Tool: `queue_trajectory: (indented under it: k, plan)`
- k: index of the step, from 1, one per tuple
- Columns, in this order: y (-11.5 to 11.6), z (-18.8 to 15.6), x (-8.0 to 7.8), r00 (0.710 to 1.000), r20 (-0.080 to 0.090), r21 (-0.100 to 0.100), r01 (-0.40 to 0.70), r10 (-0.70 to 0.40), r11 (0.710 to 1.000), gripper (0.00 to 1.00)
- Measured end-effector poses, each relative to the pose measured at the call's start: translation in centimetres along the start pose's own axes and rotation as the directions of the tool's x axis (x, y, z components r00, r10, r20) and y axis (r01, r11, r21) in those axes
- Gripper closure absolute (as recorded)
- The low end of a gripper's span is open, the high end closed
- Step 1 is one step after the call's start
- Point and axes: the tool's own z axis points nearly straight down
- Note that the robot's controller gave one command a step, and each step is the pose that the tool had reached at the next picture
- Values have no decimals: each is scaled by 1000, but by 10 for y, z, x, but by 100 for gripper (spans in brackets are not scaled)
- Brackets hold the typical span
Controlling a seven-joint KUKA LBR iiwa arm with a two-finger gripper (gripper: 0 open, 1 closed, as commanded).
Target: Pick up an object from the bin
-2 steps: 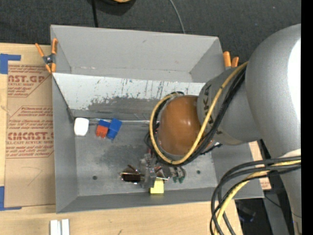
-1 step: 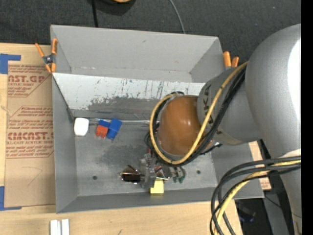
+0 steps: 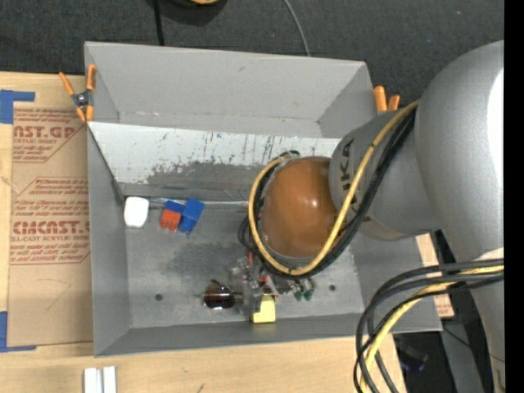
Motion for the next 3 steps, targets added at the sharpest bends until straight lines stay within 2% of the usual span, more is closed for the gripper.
queue_trajectory:
  k: [1,2,3]
  plan:
    - [5,-21,2,995,9,-1,99,-99,995,0]
    - [5,-21,2,995,9,-1,98,-98,995,0]
    - [11,0,3,920,9,0,392,-392,920,100]
